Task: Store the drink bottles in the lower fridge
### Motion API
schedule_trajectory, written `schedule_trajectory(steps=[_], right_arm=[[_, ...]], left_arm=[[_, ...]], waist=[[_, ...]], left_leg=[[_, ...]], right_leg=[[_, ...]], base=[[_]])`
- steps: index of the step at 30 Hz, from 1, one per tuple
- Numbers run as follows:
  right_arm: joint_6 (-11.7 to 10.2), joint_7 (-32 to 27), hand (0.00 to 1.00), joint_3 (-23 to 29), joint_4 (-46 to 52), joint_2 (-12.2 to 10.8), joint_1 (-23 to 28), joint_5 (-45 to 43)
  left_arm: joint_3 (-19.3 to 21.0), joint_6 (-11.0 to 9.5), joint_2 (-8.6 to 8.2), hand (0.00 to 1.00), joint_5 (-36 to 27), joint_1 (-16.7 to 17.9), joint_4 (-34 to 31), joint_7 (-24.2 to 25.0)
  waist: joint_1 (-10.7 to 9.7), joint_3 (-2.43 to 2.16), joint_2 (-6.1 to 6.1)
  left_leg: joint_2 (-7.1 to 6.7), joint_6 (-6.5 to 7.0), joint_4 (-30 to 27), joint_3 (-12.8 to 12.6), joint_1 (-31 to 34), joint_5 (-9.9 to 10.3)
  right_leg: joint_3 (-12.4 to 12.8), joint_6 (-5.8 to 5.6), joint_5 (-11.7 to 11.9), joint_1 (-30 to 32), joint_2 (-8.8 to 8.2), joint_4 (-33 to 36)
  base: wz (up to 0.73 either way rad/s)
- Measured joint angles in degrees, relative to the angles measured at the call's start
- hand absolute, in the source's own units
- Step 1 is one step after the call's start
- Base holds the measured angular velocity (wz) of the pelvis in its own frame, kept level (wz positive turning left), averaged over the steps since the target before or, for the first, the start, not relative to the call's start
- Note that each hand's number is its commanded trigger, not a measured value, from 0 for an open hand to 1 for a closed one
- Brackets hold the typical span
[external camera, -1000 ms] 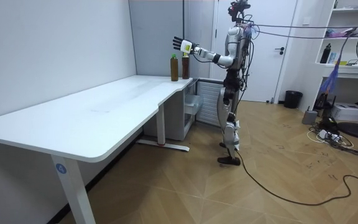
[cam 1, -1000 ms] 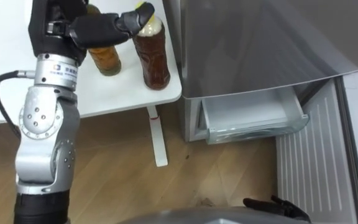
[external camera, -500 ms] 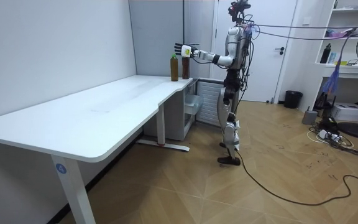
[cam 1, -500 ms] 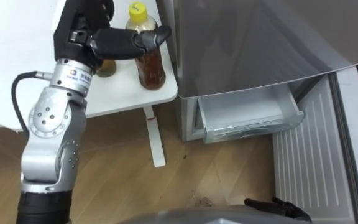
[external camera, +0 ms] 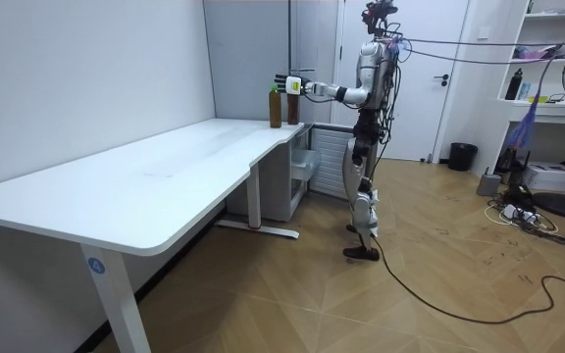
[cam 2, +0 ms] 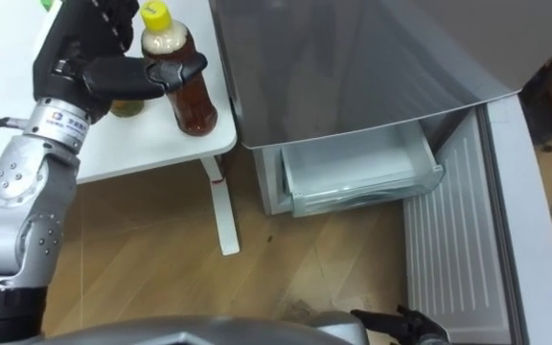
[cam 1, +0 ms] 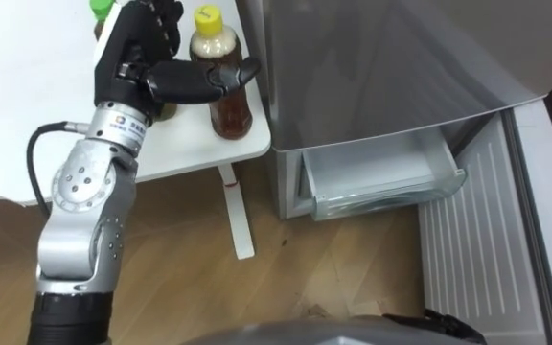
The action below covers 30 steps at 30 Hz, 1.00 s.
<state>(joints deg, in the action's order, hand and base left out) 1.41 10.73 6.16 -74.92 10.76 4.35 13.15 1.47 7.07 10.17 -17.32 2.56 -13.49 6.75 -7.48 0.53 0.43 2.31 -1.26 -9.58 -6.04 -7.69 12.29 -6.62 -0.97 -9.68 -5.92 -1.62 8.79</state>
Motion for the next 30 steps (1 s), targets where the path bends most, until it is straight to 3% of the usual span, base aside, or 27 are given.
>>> schedule_trajectory(steps=[30], right_arm=[[1.2,0.7,0.0,0.0,1.9,0.1,1.3,-2.2]], left_arm=[[0.0,0.0,-0.56,0.0,0.7,0.0,4.5,-1.7]], waist=[[1.3,-0.18,-0.32]], left_leg=[[0.04,0.0,0.0,-0.4,0.0,0.0]], right_leg=[[1.5,0.02,0.0,0.8,0.22,0.2]], base=[[-0.01]])
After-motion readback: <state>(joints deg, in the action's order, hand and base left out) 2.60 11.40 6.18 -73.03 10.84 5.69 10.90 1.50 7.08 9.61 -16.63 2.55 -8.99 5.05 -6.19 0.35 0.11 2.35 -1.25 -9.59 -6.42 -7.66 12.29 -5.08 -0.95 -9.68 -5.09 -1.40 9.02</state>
